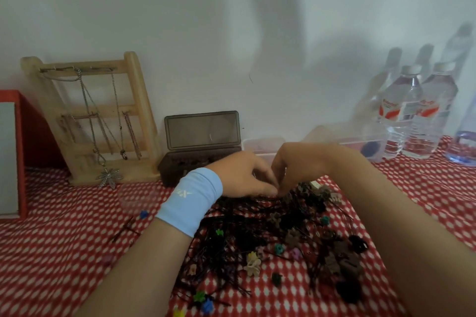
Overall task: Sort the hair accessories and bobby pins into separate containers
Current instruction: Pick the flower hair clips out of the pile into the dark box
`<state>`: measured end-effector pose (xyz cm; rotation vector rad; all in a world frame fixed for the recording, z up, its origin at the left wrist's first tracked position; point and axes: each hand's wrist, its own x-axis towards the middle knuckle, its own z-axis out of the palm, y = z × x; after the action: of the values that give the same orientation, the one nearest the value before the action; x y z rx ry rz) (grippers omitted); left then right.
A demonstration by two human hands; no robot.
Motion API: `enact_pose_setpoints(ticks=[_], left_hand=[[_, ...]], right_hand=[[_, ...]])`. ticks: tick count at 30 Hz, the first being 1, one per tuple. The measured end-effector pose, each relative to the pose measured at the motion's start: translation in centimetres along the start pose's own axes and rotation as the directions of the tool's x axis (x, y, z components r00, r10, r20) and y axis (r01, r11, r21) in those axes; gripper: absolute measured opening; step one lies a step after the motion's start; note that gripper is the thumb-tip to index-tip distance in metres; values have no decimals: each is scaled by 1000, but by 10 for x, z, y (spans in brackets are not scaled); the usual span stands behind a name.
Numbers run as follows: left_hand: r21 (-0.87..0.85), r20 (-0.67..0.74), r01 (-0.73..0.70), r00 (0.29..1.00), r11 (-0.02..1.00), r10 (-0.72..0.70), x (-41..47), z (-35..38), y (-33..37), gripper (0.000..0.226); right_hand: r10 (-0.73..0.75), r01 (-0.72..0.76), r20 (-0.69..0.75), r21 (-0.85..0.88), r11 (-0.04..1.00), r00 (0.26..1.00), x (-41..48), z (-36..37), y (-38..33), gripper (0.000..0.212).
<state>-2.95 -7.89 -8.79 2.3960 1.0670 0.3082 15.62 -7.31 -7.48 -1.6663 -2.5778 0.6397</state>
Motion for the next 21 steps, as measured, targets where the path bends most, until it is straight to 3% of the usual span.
enact_pose_setpoints(ticks=[3, 7, 13, 17, 21], left_hand=[[39, 111, 3, 994, 999, -8, 1, 17, 4, 21], [50, 153, 40, 987, 998, -48, 3, 24, 1, 19], [96, 146, 4, 989, 995, -18, 0, 16, -1, 11], [-27, 135, 30, 991, 999, -26, -3, 5, -3, 8], [-235, 175, 108, 982, 966, -67, -8, -2, -7, 9]], right_hand=[[31, -27, 54, -73, 997, 998, 1, 6, 3, 19], [42, -39, 33, -71, 997, 999, 3, 9, 8, 21], [-49, 56, -67, 94, 994, 997, 0, 4, 12, 29], [-52, 69, -137, 118, 991, 989, 1, 4, 10, 34], [21, -13, -81, 102, 995, 997, -1, 2, 4, 41]])
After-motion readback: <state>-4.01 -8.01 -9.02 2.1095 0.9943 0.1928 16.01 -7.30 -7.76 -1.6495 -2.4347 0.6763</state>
